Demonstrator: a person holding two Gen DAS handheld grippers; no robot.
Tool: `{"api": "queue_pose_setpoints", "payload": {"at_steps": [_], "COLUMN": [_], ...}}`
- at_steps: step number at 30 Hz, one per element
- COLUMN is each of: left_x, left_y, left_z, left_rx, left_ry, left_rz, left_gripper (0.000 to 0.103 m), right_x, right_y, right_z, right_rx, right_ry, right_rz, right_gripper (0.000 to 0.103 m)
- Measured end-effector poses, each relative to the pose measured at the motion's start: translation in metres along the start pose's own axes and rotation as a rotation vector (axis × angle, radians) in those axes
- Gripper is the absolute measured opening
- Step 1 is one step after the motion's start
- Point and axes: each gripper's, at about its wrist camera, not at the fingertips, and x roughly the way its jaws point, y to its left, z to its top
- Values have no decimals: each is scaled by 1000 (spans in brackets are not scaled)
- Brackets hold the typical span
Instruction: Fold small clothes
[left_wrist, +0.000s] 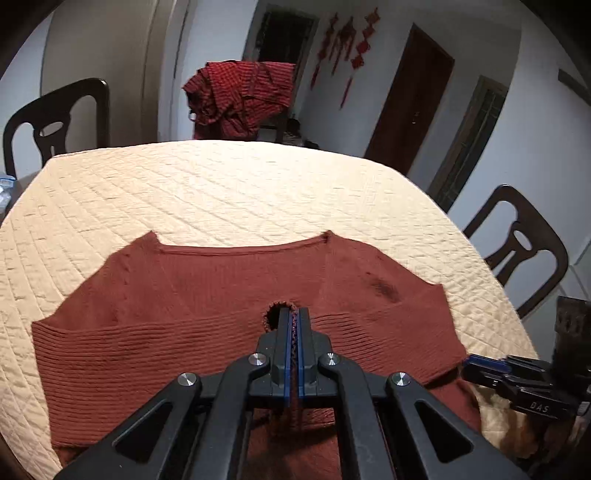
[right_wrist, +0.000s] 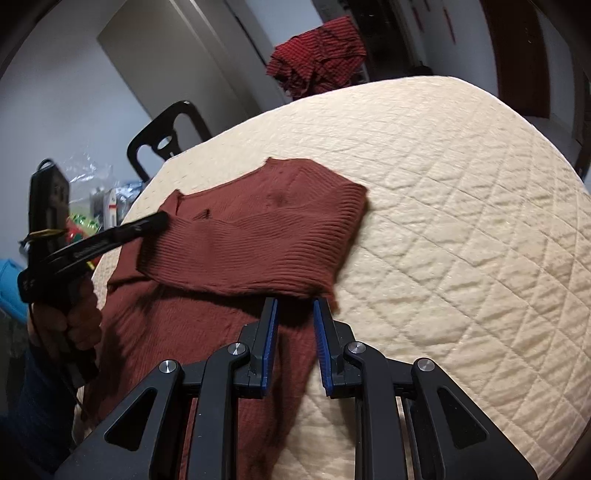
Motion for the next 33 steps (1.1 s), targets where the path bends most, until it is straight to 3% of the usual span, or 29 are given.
{"api": "queue_pose_setpoints", "payload": {"at_steps": [2, 5, 11, 14, 16, 20, 25, 29, 33], "left_x": [10, 21, -4, -12, -9, 3, 2, 1, -9], "left_y": [8, 17, 15, 11, 9, 6, 7, 8, 14], "left_z": [-2, -7, -5, -4, -10, -25, -23, -35, -38], "left_rx": [-7, -38, -64, -56, -54, -37, -31, -46, -57], "left_ry": [24, 71, 6, -15, 19, 107, 94, 70, 63], "left_rz": [38, 28, 43, 26, 3, -6, -6, -7, 6], "left_gripper": [3, 4, 5, 5, 5, 5, 5, 6, 6], "right_x": [1, -3, -14, 3, 17, 11, 8, 35, 29], "right_y": [-2, 0, 10, 15, 14, 20, 16, 5, 0], "right_z": [-2, -3, 10, 19, 18, 19, 37, 43, 46], "right_rx": [-2, -13, -65, -87, -94, -138, -125, -111, -75], "right_ry": [12, 7, -63, -32, 17, 14, -27, 13, -6], "right_rz": [-7, -1, 4, -17, -60, -80, -79, -105, -81], "right_gripper": [20, 20, 20, 18, 14, 14, 14, 13, 13]}}
